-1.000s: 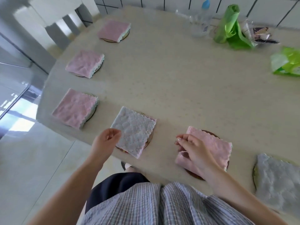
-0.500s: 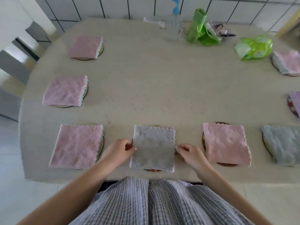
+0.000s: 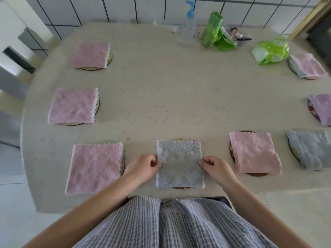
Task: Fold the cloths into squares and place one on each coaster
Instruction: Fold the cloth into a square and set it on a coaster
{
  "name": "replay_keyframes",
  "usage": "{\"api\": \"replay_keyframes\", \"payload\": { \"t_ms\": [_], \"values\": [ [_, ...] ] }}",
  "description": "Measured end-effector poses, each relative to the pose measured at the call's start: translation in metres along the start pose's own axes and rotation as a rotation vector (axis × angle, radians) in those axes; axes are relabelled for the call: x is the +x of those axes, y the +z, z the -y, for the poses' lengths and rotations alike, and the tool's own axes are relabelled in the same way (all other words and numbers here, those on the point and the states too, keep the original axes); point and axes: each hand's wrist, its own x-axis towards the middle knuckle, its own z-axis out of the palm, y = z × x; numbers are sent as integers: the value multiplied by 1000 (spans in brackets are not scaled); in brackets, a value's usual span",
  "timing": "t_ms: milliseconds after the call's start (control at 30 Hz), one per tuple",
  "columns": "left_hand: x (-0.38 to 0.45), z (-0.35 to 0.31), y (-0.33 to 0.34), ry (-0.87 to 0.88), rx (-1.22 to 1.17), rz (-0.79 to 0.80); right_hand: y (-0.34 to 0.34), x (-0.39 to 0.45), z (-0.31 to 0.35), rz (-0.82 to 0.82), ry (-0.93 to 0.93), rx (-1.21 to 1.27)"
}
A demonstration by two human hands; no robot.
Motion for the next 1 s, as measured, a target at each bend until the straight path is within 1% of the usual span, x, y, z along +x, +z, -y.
{"api": "replay_keyframes", "payload": {
  "t_ms": [33,100,167,200,233,267,333,433,500,567,633,700,767,800,900,1000],
  "values": [
    [-2,0,-2,11,-33,3,0,-2,1,-21,1,28],
    [-7,3,-7,35,-137,-9,1,-10,5,-114,-18,137],
    [-14,11,-13,51,-271,-48,4,-23,14,-222,-94,243],
    [-18,18,-18,57,-335,-85,7,-29,22,-238,-142,283],
    [-21,27,-23,55,-381,-126,10,-33,30,-216,-185,312],
    [-26,35,-29,51,-422,-181,15,-36,40,-163,-218,333],
    [-35,56,-42,5,-453,-312,26,-35,61,-4,-267,332],
    [-52,86,-62,-122,-448,-522,49,-31,93,225,-341,277],
    [-62,108,-70,-235,-456,-617,66,-27,111,355,-354,221],
    [-72,129,-73,-356,-452,-667,84,-26,125,465,-354,146],
    [-78,144,-75,-429,-476,-650,102,-28,134,506,-351,92],
    [-79,154,-76,-465,-501,-587,117,-33,139,522,-333,70],
    [-74,162,-79,-438,-491,-531,130,-36,144,524,-322,70],
    [-71,166,-83,-406,-469,-503,135,-36,147,500,-312,68],
    [-57,180,-97,-274,-385,-374,151,-35,156,330,-261,51],
    [-40,194,-112,-239,-401,-235,168,-42,158,142,-194,99]
  ]
}}
